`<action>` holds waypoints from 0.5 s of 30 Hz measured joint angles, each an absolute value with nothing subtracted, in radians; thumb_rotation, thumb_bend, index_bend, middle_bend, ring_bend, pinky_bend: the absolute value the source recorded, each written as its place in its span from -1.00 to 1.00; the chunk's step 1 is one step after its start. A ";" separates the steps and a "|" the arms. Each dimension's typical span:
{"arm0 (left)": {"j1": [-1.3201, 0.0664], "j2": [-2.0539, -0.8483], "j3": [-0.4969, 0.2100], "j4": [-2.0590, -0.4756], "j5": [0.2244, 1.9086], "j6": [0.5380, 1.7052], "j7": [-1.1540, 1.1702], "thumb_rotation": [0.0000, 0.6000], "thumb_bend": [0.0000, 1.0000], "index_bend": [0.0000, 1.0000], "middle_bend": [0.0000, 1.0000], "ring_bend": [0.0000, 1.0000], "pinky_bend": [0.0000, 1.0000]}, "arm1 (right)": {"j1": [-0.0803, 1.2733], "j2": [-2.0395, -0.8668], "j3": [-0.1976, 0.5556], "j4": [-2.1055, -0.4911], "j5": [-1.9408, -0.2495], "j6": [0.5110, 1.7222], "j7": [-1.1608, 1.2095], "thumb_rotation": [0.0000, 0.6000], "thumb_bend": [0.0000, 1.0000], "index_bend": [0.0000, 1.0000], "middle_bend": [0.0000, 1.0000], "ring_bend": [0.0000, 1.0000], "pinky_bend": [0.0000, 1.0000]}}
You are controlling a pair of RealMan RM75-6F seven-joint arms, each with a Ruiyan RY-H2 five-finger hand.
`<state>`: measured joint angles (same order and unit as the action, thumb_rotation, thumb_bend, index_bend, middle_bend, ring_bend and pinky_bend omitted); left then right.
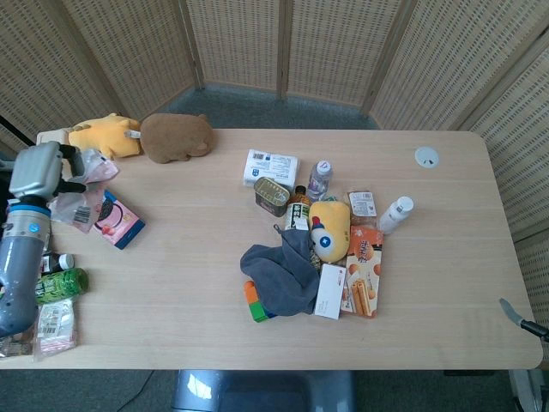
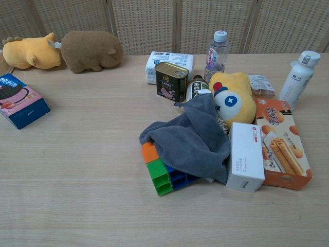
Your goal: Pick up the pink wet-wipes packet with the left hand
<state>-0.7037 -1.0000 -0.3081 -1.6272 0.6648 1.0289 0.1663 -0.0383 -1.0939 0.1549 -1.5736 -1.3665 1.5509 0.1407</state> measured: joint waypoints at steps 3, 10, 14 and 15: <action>-0.674 -0.976 -0.322 -1.640 0.671 1.041 0.123 1.00 -0.39 0.42 0.66 0.98 0.50 | -0.028 -1.100 0.158 -1.573 -1.371 1.544 0.137 0.16 -0.59 -1.00 -1.00 -1.00 -1.00; -0.662 -0.984 -0.374 -1.657 0.699 1.037 0.024 1.00 -0.39 0.42 0.66 0.97 0.50 | -0.023 -1.111 0.156 -1.561 -1.372 1.536 0.147 0.16 -0.60 -1.00 -1.00 -1.00 -1.00; -0.697 -1.004 -0.400 -1.658 0.693 1.014 0.020 1.00 -0.39 0.42 0.66 0.97 0.49 | -0.028 -1.113 0.154 -1.556 -1.379 1.549 0.161 0.17 -0.59 -1.00 -1.00 -1.00 -1.00; -0.711 -1.012 -0.407 -1.658 0.690 1.009 0.025 1.00 -0.39 0.42 0.66 0.98 0.49 | -0.031 -1.112 0.153 -1.555 -1.381 1.553 0.164 0.17 -0.59 -1.00 -1.00 -1.00 -1.00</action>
<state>-0.7113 -1.0123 -0.4067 -1.6575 0.6895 1.0090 0.0249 -0.0312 -1.1124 0.1527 -1.5548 -1.3808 1.5530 0.1643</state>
